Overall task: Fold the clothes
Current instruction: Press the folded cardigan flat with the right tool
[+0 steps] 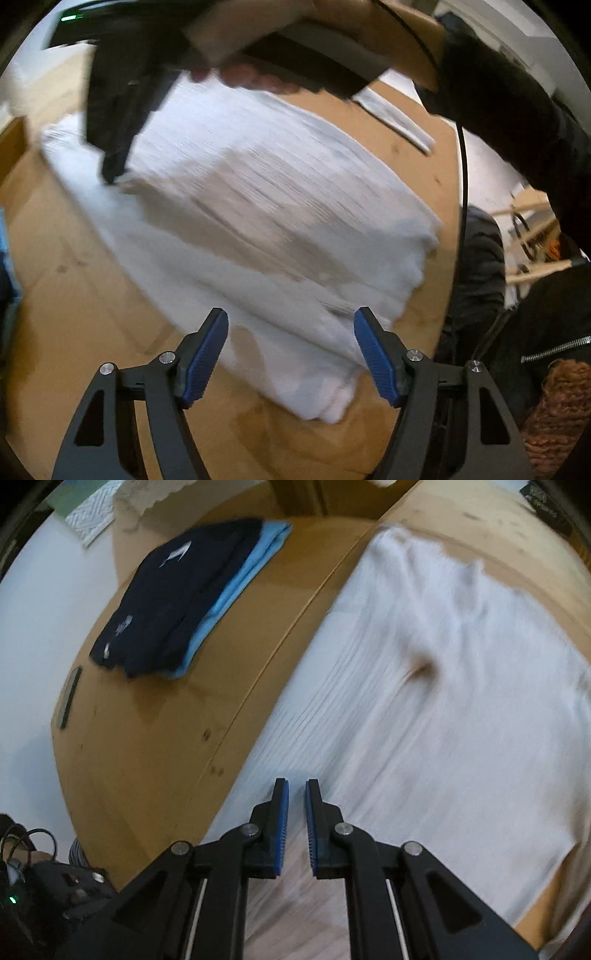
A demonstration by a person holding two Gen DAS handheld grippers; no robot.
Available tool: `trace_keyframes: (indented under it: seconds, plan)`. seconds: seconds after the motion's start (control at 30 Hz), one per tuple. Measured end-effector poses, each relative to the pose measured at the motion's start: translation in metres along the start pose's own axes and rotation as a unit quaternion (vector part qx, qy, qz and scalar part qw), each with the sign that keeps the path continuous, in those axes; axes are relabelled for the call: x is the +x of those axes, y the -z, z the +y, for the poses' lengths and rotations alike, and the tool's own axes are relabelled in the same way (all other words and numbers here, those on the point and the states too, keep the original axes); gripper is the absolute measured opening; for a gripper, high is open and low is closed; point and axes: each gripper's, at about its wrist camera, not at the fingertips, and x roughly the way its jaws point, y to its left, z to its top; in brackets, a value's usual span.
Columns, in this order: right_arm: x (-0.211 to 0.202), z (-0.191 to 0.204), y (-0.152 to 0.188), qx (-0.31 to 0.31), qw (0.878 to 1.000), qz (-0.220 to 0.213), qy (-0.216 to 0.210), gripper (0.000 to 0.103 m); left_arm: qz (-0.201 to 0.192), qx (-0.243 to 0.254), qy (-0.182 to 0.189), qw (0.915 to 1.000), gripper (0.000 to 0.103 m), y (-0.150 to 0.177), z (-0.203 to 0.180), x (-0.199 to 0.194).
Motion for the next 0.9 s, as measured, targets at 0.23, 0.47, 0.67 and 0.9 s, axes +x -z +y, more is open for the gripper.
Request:
trace_keyframes:
  seconds: [0.23, 0.47, 0.67, 0.9]
  plan:
    - [-0.021, 0.011, 0.016, -0.017, 0.999, -0.01, 0.043, 0.01, 0.0, 0.05, -0.019, 0.9986, 0.069, 0.003, -0.029, -0.009]
    - [0.003, 0.014, 0.045, -0.029, 0.998, 0.037, 0.039, 0.02, -0.005, 0.021, 0.066, 0.9976, 0.069, -0.009, -0.025, -0.001]
    - [-0.021, 0.018, 0.069, -0.009, 1.0, 0.006, 0.009, 0.021, -0.003, 0.031, 0.096, 0.9948, 0.069, 0.007, -0.045, -0.006]
    - [-0.003, 0.063, 0.119, -0.075, 0.996, 0.043, -0.007, 0.021, -0.001, 0.006, 0.056, 0.9984, 0.07, 0.019, -0.03, -0.008]
